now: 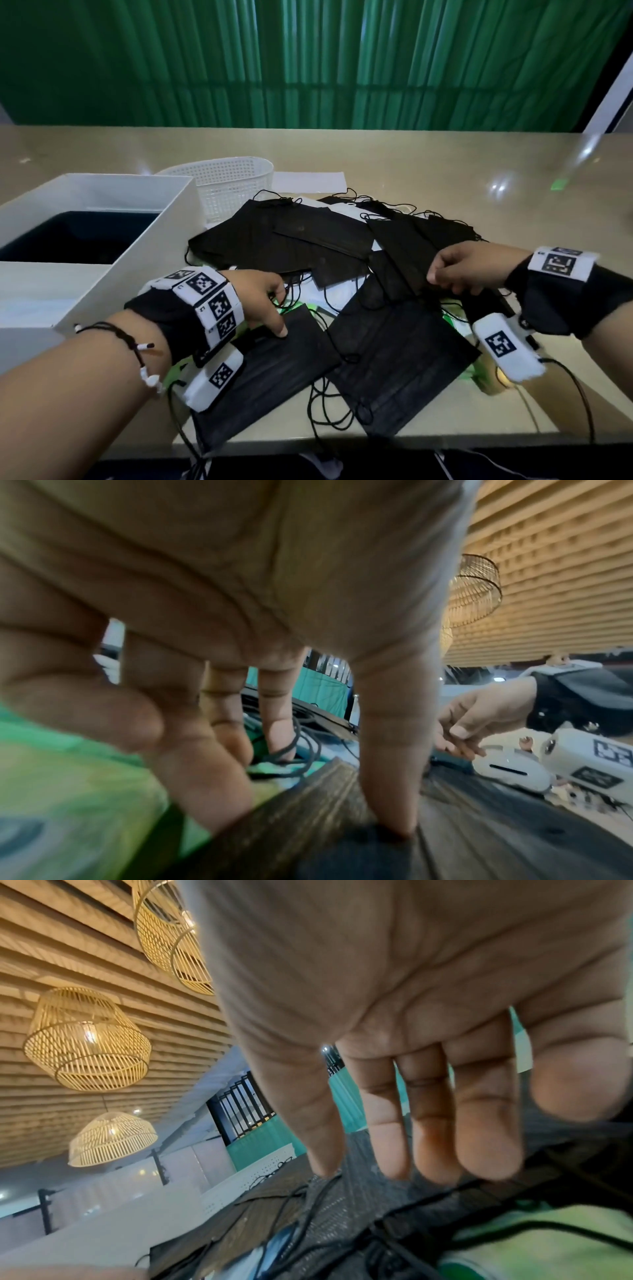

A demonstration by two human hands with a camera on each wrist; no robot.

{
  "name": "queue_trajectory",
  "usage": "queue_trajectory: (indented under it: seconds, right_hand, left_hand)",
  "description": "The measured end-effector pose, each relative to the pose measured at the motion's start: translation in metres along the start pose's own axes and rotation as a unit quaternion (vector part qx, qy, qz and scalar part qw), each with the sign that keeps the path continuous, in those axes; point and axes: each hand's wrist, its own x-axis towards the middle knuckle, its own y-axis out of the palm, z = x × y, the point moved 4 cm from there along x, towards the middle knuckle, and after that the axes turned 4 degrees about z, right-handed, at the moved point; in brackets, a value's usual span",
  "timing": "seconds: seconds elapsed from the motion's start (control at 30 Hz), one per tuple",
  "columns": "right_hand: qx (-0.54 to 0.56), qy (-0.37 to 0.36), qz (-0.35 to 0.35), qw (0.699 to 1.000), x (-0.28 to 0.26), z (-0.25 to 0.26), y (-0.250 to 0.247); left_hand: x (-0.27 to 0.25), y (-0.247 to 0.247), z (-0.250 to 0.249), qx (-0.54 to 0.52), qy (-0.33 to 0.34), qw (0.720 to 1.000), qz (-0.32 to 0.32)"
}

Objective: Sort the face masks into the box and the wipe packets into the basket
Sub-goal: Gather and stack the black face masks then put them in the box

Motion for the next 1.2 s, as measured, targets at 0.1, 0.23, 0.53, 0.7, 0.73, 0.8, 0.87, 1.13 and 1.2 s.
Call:
queue_trajectory:
  seconds: [0.1, 0.23, 0.53, 0.7, 0.73, 0.8, 0.87, 1.13, 1.2]
  right_hand:
    - [-0.044, 0.036, 0.027, 0.998, -0.008, -0.011, 0.004]
    - [-0.072, 0.064, 0.054, 0.994, -0.012, -0.013, 0.016]
    - [-0.108, 0.076, 0.051, 0.990, -0.007, -0.008, 0.031]
    - [-0.118, 0.065, 0.042, 0.990, -0.010, -0.007, 0.032]
    - [-0.115, 0.066, 0.043, 0.990, -0.011, -0.006, 0.032]
    - [-0.126, 0.071, 0.051, 0.988, -0.014, -0.007, 0.031]
    - [-0.142, 0.072, 0.070, 0.985, -0.015, -0.009, 0.032]
    - [-0.110, 0.020, 0.088, 0.990, -0.014, -0.008, 0.037]
    - [-0.080, -0.022, 0.058, 0.995, -0.014, -0.004, 0.030]
  left_hand:
    - [0.002, 0.004, -0.002, 0.058, 0.001, 0.998, -0.015]
    - [0.003, 0.004, -0.006, 0.063, 0.010, 0.998, -0.010]
    - [-0.002, 0.003, -0.005, 0.038, 0.020, 0.997, -0.071]
    - [-0.019, -0.027, -0.009, -0.061, 0.078, 0.984, -0.150]
    - [-0.023, -0.035, -0.011, -0.084, 0.102, 0.978, -0.163]
    - [-0.030, -0.050, -0.017, -0.133, 0.150, 0.965, -0.168]
    - [-0.035, -0.057, -0.024, -0.213, 0.188, 0.948, -0.141]
    - [-0.011, -0.044, -0.046, -0.577, 0.237, 0.778, -0.069]
    - [0.002, -0.034, -0.044, -0.623, 0.210, 0.751, -0.069]
